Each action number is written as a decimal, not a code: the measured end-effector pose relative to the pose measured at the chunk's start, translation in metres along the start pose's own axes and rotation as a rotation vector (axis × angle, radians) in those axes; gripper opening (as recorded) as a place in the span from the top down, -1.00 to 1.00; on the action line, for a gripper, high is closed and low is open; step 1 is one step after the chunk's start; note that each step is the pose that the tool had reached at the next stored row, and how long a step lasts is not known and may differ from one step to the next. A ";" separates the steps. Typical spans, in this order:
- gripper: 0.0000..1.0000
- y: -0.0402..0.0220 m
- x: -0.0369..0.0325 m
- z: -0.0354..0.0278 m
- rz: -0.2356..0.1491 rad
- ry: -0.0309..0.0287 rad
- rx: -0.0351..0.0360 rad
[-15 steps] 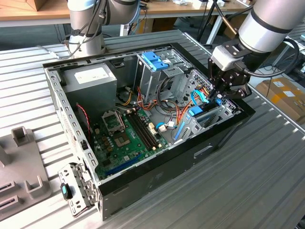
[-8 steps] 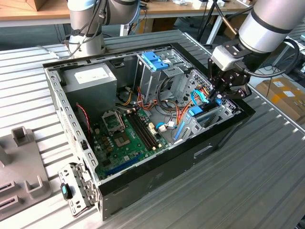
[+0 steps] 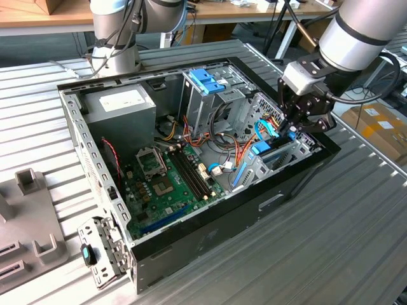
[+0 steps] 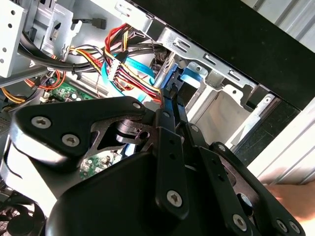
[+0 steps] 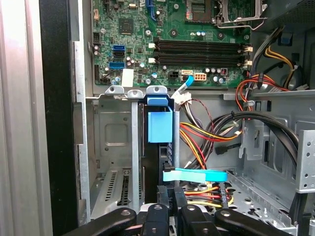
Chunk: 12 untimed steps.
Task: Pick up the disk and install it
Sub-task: 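Insert the second disk wire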
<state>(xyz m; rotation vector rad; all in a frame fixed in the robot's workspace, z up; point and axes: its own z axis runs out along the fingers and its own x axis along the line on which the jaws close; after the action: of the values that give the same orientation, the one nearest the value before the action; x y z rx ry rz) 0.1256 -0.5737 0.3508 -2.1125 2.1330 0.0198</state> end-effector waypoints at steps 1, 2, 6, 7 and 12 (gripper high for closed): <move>0.68 0.0001 0.0003 0.0007 0.000 -0.0001 0.0000; 0.68 0.0001 0.0004 0.0011 0.000 0.0001 0.0000; 0.68 0.0003 0.0006 0.0030 0.000 0.0001 0.0000; 0.68 0.0003 0.0006 0.0030 0.000 0.0002 0.0000; 0.68 0.0006 0.0007 0.0046 0.000 0.0001 -0.0001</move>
<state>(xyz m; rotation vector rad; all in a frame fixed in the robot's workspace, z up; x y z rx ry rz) 0.1253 -0.5739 0.3461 -2.1126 2.1331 0.0198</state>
